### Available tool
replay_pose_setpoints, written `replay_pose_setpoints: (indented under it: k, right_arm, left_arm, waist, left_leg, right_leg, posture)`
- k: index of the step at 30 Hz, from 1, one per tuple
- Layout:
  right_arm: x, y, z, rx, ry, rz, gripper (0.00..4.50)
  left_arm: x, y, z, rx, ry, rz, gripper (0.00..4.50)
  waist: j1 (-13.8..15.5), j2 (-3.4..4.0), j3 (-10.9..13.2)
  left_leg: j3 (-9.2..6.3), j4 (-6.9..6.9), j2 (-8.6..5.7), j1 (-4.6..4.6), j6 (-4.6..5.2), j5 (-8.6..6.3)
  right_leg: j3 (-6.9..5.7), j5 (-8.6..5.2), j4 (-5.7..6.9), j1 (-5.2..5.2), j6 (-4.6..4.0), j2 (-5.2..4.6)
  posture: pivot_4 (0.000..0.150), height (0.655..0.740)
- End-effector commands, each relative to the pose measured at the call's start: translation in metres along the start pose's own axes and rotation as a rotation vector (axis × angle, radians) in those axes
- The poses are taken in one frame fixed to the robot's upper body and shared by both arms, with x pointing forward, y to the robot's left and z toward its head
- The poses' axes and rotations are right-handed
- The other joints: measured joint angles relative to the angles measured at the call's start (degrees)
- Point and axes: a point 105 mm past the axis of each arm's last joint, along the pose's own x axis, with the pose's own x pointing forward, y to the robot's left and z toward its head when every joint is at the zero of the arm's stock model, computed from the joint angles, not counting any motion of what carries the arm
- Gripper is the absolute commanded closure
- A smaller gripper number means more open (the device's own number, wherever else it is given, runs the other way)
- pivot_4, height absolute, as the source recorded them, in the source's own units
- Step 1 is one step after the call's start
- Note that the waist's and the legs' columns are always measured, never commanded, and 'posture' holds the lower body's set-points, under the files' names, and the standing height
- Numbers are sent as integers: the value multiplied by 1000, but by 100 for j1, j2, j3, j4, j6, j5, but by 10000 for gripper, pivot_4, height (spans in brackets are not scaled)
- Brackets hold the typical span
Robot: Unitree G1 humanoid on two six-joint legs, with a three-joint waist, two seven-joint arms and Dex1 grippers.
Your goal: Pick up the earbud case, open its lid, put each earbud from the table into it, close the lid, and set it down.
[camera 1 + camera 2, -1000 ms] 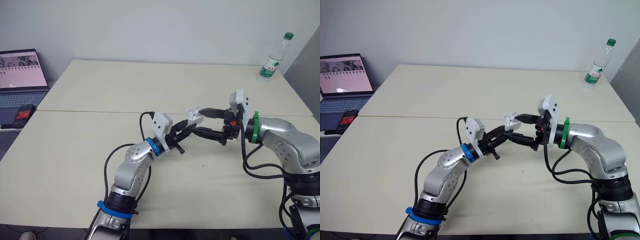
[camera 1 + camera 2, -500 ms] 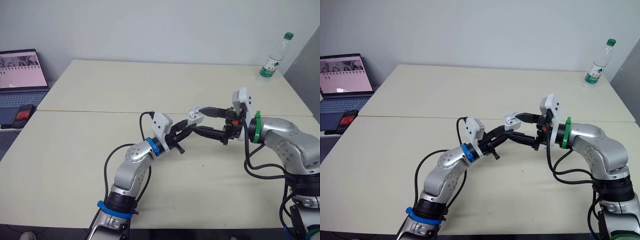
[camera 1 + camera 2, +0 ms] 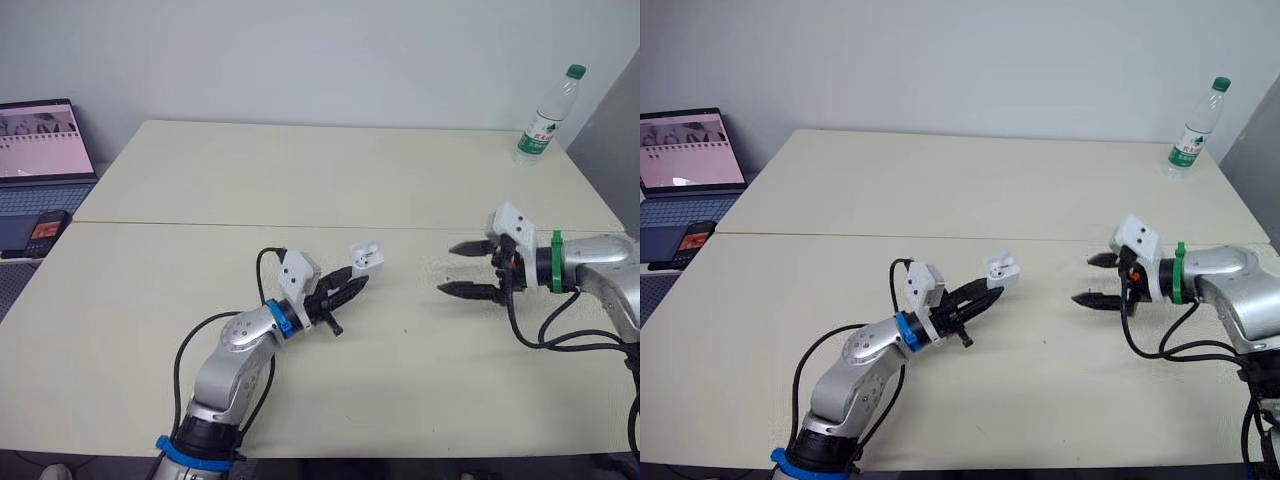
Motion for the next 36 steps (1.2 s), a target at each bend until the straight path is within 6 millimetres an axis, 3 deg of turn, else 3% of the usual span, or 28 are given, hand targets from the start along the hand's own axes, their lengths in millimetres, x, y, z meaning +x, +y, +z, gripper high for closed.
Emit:
replay_pose_setpoints:
  k: [1, 8, 18, 22, 31, 36]
  right_arm:
    - [5, -15, -10, -76, 103, 9, 256]
    - [15, -51, -24, -150, 319, -27, 256]
    - [21, -59, -17, -167, 402, 37, 256]
    - [23, -56, -17, -168, 405, 59, 9476]
    - [23, -54, -17, -156, 390, 62, 44444]
    - [23, -52, -15, -150, 381, 72, 44792]
  left_arm:
    - [-4, -11, 11, 12, -48, -43, 38041]
    - [-12, -13, 8, 5, -40, -21, 38041]
    - [-15, -11, 8, 1, -44, 15, 38041]
    - [-15, -11, 8, 0, -45, 19, 38041]
    - [-14, -11, 7, -3, -46, 15, 38041]
    - [-13, -10, 8, -3, -44, 11, 38041]
  waist:
    - [-12, 0, 0]
    - [8, 3, 2]
    - [11, 3, 2]
    - [11, 3, 2]
    - [11, 3, 2]
    - [11, 3, 2]
  left_leg:
    - [3, 1, 1, 2, 0, 0]
    - [18, 2, 1, 6, 0, 1]
    - [14, -1, -1, -4, -1, 1]
    - [15, 1, -2, -2, -1, 1]
    - [16, 3, -3, 1, -1, 1]
    - [16, 3, -3, 1, -1, 1]
  right_leg:
    - [1, 0, 1, 0, 0, 0]
    - [2, 1, 6, -4, -3, 0]
    - [2, 4, 12, -14, -9, -27]
    - [2, 5, 18, -14, -10, -28]
    - [1, 5, 28, -14, -10, -28]
    - [1, 5, 28, -15, -10, -28]
  posture:
    - [1500, 7362]
    - [1500, 7362]
    - [1500, 7362]
    - [1500, 7362]
    - [1500, 7362]
    - [1500, 7362]
